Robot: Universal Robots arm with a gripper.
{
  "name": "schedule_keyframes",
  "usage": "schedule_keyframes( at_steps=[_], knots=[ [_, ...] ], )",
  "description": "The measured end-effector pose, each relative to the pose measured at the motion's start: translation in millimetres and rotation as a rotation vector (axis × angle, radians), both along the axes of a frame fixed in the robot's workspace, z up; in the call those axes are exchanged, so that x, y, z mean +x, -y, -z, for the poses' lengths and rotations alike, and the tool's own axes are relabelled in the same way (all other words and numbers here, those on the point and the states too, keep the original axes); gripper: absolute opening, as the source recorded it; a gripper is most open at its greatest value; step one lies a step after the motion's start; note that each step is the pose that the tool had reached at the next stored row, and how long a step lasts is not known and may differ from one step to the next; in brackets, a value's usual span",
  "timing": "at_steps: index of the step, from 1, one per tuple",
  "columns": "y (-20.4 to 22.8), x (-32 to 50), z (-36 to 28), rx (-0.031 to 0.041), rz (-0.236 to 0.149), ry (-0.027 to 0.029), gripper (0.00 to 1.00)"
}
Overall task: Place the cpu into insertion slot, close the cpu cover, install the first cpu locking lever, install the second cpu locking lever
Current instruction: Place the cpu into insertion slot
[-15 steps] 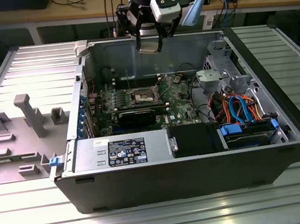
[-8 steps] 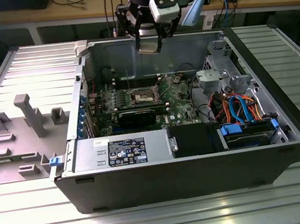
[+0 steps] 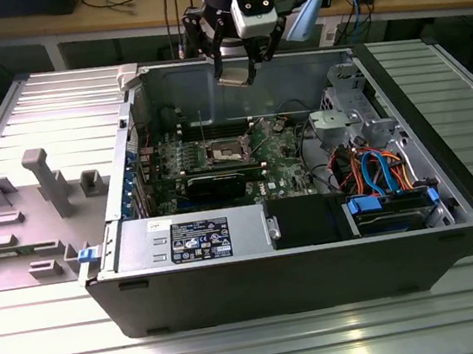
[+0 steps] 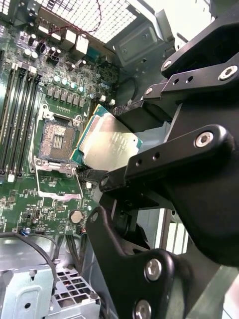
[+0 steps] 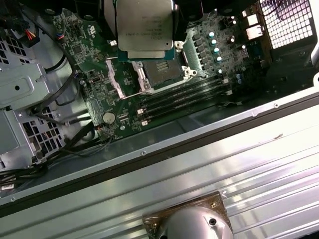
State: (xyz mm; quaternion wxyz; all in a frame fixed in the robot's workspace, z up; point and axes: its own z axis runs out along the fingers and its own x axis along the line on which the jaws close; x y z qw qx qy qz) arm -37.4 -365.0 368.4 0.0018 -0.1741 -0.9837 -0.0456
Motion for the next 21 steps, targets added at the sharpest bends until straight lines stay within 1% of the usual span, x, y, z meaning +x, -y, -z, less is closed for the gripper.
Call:
schedule_keyframes(
  at_steps=[3, 17, 18, 21],
  knots=[
    [0.0, -2.0, 0.1, 0.0001, 0.001, 0.0001, 0.55],
    [0.0, -2.2, 0.0, -0.0001, 0.001, 0.0000, 0.55],
    [0.0, -2.2, 0.0, -0.0001, 0.004, -0.0001, 0.55],
    [0.0, -2.2, 0.4, -0.0001, 0.032, 0.0000, 0.55]
  ],
)
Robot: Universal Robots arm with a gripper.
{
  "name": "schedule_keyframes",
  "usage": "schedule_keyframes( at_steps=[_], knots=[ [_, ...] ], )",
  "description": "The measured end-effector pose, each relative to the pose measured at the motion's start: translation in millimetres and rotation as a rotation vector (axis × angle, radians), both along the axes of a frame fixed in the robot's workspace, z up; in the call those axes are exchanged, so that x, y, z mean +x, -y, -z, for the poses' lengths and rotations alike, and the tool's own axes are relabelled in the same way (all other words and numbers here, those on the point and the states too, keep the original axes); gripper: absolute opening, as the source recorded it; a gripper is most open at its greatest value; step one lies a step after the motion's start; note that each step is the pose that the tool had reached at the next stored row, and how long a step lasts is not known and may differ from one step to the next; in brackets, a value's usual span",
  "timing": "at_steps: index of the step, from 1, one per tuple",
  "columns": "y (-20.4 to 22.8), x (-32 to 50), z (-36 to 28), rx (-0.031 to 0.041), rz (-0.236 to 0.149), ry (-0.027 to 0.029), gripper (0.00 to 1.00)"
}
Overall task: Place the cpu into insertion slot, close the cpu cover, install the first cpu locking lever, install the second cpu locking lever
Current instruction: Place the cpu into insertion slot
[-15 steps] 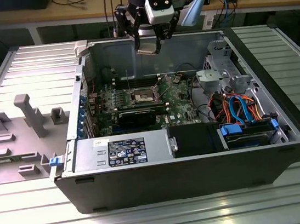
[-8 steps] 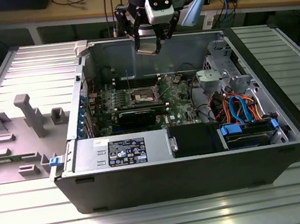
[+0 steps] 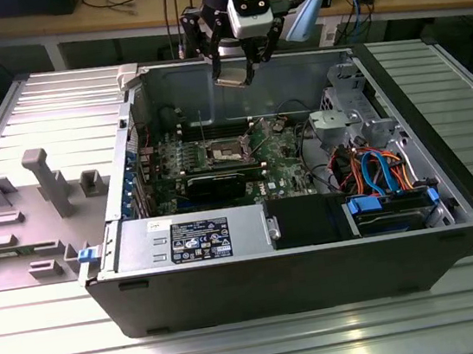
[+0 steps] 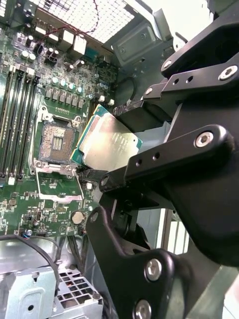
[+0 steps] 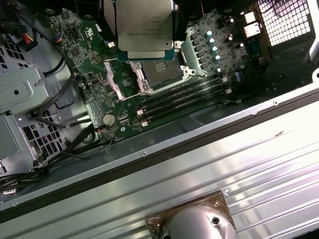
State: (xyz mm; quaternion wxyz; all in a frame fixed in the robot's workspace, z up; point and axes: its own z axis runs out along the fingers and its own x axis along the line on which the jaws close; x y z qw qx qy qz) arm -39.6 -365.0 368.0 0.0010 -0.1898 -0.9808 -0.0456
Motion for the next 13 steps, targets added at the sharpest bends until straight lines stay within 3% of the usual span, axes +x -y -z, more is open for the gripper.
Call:
schedule_keyframes(
  at_steps=[13],
  knots=[
    [0.4, 0.0, 3.0, 0.0000, 0.113, 0.0000, 0.55]
  ],
)
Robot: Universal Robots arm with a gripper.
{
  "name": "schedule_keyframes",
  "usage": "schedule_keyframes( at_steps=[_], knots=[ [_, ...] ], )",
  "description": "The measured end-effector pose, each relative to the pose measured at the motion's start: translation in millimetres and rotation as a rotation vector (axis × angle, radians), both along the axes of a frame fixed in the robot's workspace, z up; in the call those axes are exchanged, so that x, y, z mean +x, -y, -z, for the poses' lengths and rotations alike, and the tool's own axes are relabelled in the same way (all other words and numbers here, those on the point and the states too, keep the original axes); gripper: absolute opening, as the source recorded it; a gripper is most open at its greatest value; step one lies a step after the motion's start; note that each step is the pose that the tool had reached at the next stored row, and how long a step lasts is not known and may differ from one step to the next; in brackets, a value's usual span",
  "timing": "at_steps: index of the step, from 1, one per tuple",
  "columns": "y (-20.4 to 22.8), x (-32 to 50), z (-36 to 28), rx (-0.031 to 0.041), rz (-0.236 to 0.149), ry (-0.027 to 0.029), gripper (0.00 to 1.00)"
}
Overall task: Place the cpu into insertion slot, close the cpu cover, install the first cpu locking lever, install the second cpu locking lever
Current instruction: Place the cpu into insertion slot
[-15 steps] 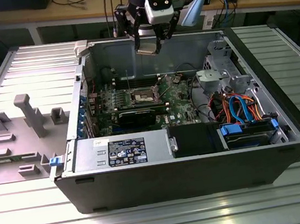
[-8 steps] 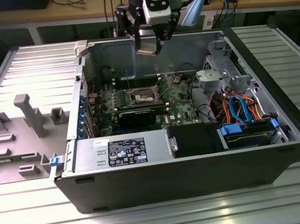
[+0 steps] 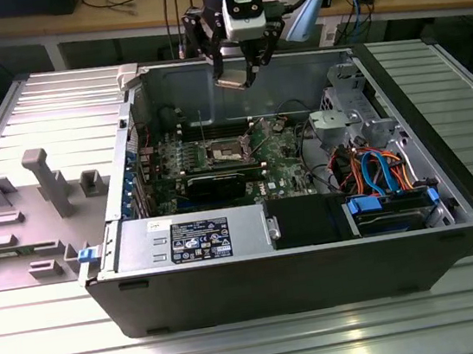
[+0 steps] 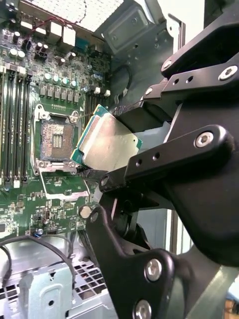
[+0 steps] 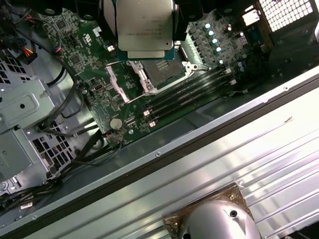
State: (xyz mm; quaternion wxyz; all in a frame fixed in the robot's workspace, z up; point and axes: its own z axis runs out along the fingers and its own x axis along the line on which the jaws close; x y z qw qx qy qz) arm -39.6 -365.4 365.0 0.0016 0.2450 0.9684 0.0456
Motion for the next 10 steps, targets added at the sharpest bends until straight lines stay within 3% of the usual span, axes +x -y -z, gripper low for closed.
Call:
schedule_keyframes(
  at_steps=[6, 10],
  knots=[
    [0.0, 0.0, 2.4, -0.0002, 0.105, -0.0001, 0.55],
    [0.0, 0.0, 2.6, 0.0000, 0.107, 0.0000, 0.55]
  ],
)
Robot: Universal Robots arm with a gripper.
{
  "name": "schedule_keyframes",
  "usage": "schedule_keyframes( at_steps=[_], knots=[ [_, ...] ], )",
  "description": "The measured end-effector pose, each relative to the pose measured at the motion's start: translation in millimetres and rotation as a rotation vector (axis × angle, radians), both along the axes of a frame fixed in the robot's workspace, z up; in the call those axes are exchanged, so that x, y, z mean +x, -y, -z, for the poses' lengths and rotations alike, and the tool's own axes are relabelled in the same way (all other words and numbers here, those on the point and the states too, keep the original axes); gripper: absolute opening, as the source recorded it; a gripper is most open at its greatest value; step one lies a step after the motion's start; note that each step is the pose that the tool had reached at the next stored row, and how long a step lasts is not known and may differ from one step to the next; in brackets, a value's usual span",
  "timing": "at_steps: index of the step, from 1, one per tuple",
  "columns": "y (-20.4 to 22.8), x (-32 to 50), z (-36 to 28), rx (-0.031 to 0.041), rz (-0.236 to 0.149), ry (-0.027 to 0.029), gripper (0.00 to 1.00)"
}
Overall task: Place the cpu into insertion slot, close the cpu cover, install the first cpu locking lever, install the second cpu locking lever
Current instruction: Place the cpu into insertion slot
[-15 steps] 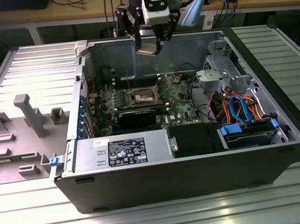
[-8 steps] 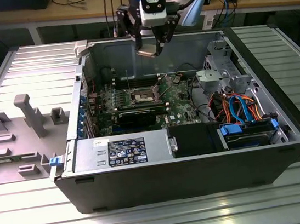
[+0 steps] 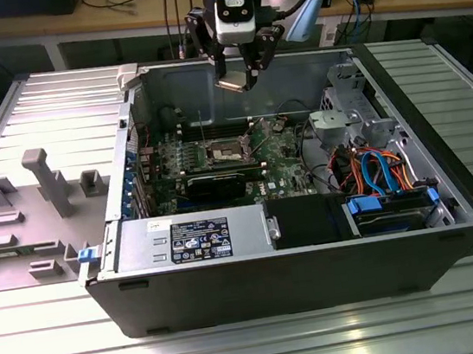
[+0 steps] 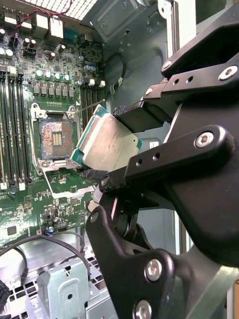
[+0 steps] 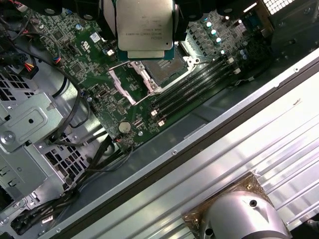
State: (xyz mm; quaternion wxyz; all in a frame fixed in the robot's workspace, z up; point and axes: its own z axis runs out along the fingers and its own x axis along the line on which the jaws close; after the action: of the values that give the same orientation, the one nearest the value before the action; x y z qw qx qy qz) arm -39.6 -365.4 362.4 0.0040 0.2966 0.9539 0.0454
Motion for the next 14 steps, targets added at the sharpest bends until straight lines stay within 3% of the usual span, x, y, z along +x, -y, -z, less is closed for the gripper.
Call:
schedule_keyframes(
  at_steps=[11, 14],
  knots=[
    [0.0, 0.0, 0.0, 0.0000, 0.001, 0.0000, 0.55],
    [0.0, 0.0, 0.3, 0.0000, 0.024, 0.0000, 0.55]
  ],
)
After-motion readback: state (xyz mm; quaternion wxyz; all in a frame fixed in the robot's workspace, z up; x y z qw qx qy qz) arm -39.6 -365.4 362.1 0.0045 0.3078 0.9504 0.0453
